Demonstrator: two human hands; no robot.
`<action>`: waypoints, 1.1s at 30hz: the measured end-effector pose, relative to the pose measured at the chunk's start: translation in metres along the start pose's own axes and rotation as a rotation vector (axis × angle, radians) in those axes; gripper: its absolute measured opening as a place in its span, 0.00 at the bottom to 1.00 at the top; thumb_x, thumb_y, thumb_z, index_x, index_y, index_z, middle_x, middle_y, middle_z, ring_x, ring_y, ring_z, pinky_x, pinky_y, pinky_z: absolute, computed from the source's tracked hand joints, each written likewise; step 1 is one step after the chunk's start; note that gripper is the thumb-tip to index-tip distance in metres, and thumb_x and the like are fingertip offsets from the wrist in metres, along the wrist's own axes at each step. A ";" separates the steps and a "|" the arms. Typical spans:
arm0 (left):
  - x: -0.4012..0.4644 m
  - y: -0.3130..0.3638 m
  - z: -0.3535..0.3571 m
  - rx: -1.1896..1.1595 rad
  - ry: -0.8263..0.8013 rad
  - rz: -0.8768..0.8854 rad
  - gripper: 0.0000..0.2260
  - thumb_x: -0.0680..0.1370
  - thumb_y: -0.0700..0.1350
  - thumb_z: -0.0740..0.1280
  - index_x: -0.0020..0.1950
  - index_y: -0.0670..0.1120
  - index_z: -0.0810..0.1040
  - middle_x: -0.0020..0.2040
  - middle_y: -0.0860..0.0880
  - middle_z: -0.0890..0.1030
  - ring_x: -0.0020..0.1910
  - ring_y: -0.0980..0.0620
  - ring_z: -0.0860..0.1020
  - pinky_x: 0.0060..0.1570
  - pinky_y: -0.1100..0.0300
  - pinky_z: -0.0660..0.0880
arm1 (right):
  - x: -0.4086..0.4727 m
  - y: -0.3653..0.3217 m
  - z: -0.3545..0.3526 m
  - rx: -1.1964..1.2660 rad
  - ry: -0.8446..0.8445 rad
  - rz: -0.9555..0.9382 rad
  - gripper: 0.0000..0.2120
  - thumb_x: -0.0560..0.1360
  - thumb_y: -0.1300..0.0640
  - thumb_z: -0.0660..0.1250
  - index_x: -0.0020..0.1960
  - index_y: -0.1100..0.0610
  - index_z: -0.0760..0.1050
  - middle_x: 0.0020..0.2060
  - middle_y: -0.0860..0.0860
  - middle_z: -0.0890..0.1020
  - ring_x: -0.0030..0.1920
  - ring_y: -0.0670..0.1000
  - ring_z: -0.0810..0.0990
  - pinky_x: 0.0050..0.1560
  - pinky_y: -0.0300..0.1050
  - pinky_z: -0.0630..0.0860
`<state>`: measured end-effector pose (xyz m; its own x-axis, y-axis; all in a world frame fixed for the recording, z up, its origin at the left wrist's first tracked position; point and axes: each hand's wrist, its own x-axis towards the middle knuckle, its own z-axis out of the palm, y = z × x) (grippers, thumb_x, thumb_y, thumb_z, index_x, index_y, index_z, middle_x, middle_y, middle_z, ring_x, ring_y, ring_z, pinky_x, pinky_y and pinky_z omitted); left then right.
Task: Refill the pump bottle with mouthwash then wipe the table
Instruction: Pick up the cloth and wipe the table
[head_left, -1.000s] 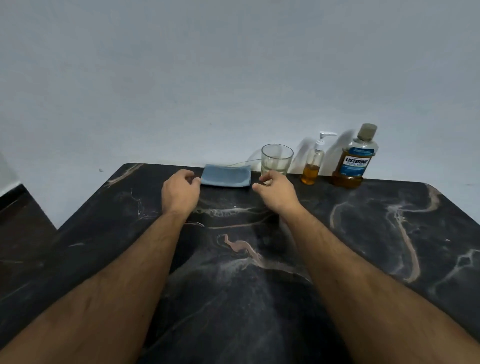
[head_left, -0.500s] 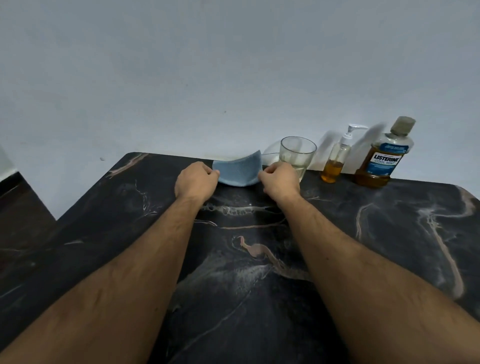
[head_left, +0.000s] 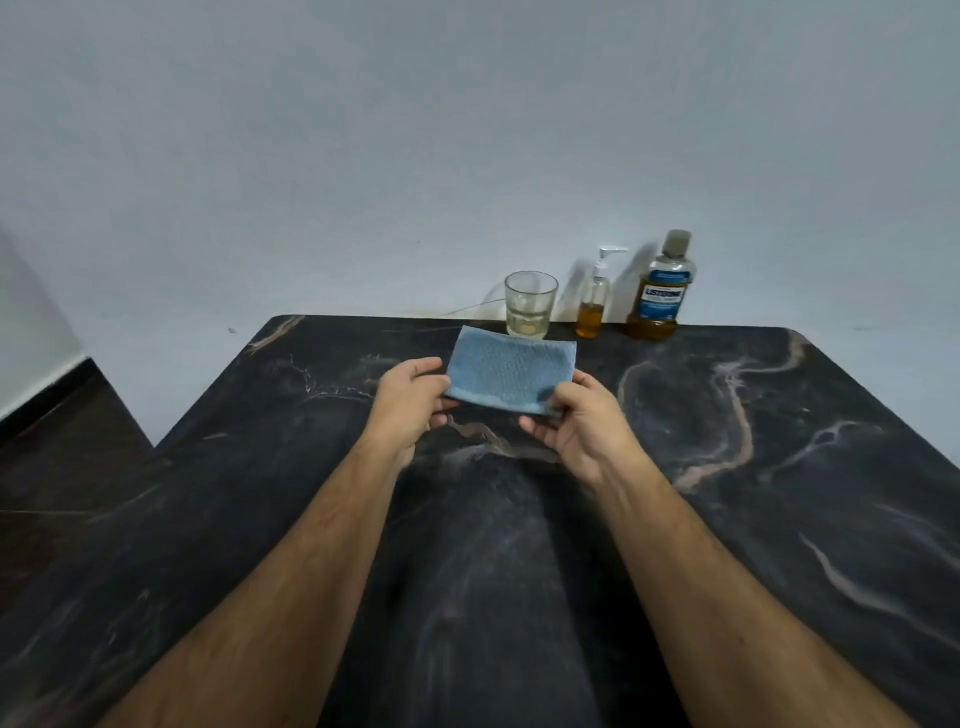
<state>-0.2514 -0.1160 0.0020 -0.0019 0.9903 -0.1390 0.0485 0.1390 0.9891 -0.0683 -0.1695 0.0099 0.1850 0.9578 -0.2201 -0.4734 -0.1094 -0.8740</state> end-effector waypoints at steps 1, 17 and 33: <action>-0.017 0.002 0.005 0.021 -0.023 0.025 0.16 0.81 0.38 0.63 0.69 0.44 0.73 0.55 0.46 0.83 0.42 0.56 0.82 0.35 0.62 0.76 | -0.016 -0.004 -0.007 0.002 -0.034 0.024 0.16 0.75 0.69 0.58 0.58 0.55 0.72 0.59 0.59 0.75 0.55 0.58 0.79 0.45 0.50 0.80; -0.188 -0.036 -0.046 0.222 -0.094 0.290 0.08 0.79 0.43 0.69 0.57 0.52 0.81 0.50 0.53 0.87 0.52 0.58 0.84 0.53 0.62 0.75 | -0.207 0.018 -0.079 -0.636 0.037 -0.387 0.04 0.78 0.61 0.67 0.46 0.55 0.77 0.41 0.48 0.80 0.45 0.49 0.78 0.46 0.46 0.73; -0.173 -0.088 -0.123 1.246 0.001 0.194 0.32 0.80 0.67 0.49 0.80 0.51 0.58 0.82 0.46 0.54 0.81 0.45 0.48 0.78 0.42 0.46 | -0.256 0.087 -0.071 -1.601 -0.401 -0.558 0.26 0.75 0.39 0.55 0.68 0.48 0.74 0.78 0.46 0.61 0.79 0.42 0.50 0.77 0.37 0.44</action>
<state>-0.3778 -0.2987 -0.0550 0.1096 0.9940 0.0038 0.9551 -0.1064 0.2766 -0.0956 -0.4430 -0.0410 -0.3084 0.9428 0.1265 0.8611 0.3332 -0.3839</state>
